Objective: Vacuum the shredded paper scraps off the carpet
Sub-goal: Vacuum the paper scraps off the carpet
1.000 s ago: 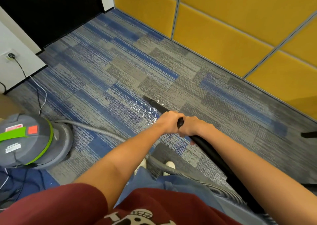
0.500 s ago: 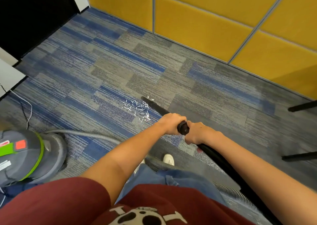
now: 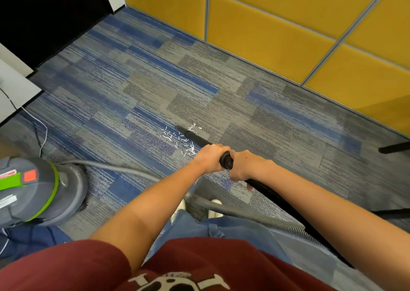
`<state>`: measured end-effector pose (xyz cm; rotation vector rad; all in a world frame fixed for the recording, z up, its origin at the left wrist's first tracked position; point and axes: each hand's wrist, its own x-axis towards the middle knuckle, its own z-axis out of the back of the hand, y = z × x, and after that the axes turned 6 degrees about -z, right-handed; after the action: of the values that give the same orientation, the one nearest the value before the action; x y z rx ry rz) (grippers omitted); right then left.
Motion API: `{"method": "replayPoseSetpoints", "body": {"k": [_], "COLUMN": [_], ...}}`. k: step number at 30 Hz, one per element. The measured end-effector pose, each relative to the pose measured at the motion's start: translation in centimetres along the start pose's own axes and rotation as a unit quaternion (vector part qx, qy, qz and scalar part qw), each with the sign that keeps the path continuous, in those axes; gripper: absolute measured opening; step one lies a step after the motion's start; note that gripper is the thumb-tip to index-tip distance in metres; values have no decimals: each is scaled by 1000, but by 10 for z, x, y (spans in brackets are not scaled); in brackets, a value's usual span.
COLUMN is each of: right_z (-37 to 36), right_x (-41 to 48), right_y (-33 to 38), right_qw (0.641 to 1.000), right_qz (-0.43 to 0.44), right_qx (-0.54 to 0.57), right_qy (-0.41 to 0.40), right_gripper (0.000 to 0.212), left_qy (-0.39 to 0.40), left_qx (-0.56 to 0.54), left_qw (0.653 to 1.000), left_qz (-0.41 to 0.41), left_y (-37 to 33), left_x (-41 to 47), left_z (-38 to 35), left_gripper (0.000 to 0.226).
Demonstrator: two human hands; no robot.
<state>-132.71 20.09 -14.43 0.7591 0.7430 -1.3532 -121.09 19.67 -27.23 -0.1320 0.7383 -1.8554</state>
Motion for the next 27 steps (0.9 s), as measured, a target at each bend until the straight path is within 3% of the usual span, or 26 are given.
{"method": "replayPoseSetpoints", "body": {"k": [7,13,27], "right_z": [0,-3,-12], "right_x": [4,7,7], "right_y": [25,38,46], "right_qw": [998,996,997], "right_qz": [48,49,64], "right_qx": [-41,-64,-45], "right_qy": [-23,-24,11], "right_gripper": [49,42,47], "left_qy": [-23,-20,-14], "left_qx": [-27,-60,-11], "left_qw": [998,996,996], "left_qz": [51,69,82], "left_y": [22,26,35], "left_x": [-18,-23,-45], "left_z": [9,10,7], "left_gripper": [45,44,36]}}
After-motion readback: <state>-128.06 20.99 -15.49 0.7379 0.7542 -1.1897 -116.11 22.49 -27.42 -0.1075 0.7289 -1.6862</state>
